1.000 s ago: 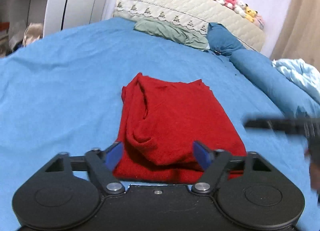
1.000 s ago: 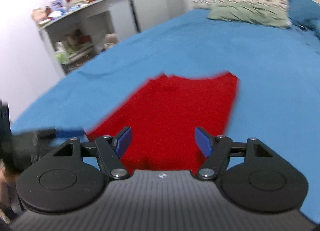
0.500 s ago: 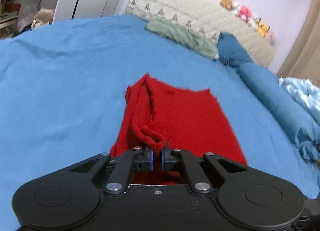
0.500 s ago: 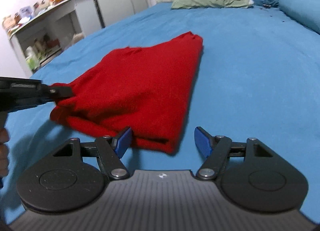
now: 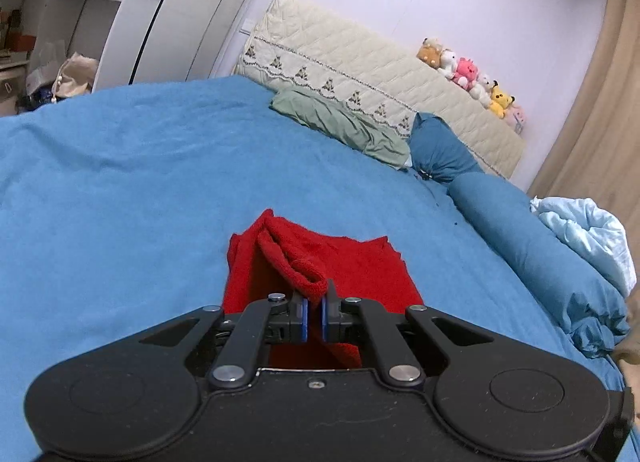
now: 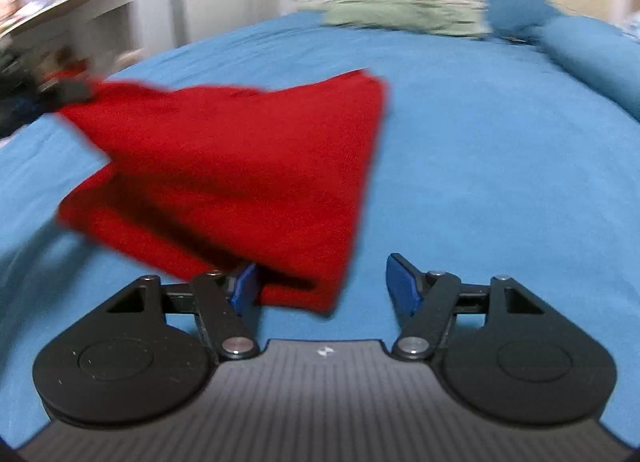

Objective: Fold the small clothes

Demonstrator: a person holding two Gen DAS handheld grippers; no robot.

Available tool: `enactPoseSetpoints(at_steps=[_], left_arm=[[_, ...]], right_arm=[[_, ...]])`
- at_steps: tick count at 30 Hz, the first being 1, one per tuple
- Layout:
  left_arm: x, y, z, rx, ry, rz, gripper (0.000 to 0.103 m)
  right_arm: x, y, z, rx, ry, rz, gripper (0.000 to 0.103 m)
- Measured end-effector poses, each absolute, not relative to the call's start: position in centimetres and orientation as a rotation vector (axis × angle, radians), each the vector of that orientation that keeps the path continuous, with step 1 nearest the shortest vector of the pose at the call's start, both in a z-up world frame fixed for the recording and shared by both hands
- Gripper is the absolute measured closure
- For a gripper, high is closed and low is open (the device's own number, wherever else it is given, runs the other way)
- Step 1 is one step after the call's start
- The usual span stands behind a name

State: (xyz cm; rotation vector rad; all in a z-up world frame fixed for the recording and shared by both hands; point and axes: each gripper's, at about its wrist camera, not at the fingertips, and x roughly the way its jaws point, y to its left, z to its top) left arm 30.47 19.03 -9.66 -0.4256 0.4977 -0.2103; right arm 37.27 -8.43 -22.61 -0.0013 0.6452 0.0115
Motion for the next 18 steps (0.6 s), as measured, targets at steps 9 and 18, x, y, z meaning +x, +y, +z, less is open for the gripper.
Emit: enactPoseSetpoints(at_steps=[9, 18], left_arm=[[30.6, 19.5, -15.4, -0.333, 0.729, -0.134, 0.093], [28.9, 18.6, -13.6, -0.103, 0.721, 0.025, 0.034]], right_arm=[[36.4, -10.1, -23.2, -0.025, 0.679, -0.018, 0.03], [36.2, -12.6, -21.3, 0.091, 0.793, 0.101, 0.027]])
